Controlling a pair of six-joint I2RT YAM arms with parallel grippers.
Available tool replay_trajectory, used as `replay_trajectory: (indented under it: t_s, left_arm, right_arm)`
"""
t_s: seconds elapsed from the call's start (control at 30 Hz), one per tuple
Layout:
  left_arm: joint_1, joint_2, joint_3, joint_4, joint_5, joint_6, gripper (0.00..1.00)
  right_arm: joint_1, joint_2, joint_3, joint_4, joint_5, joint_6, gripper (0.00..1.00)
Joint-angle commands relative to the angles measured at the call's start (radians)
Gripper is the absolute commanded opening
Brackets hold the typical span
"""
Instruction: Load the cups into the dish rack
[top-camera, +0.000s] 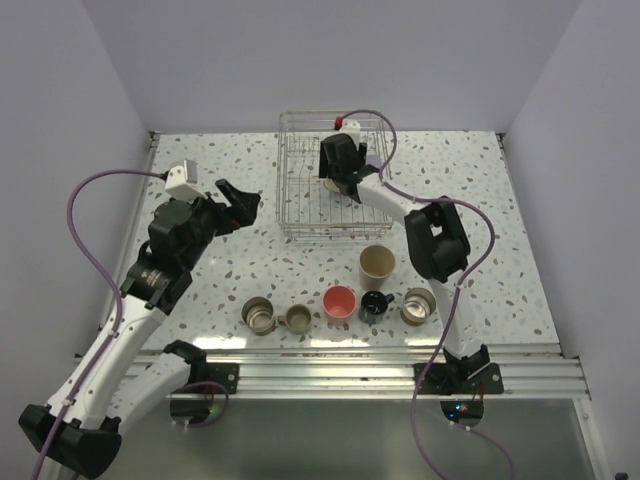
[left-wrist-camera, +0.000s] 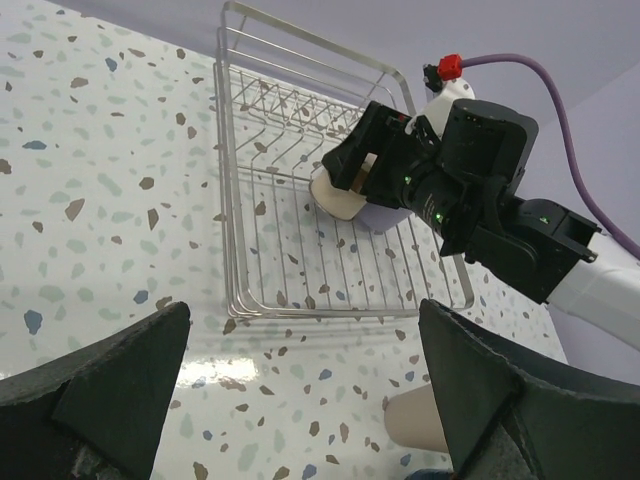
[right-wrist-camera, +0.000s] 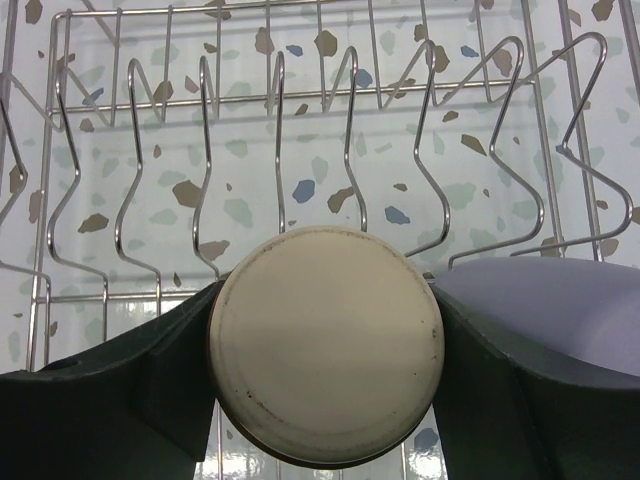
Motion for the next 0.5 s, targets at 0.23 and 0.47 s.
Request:
replay_trajectory:
  t_s: [0.23, 0.47]
  left_arm:
    - [0.005, -0.056, -0.022, -0.057, -0.051, 0.021, 1.0]
    - [0.005, -0.063, -0.022, -0.063, -0.045, 0.014, 1.0]
  right_arm:
    - [0.015, 0.054, 0.06, -0.052, 0.011, 0.012, 0.51]
    - [0.018, 0.034, 0.078, -0.085, -0.006, 0.011, 0.93]
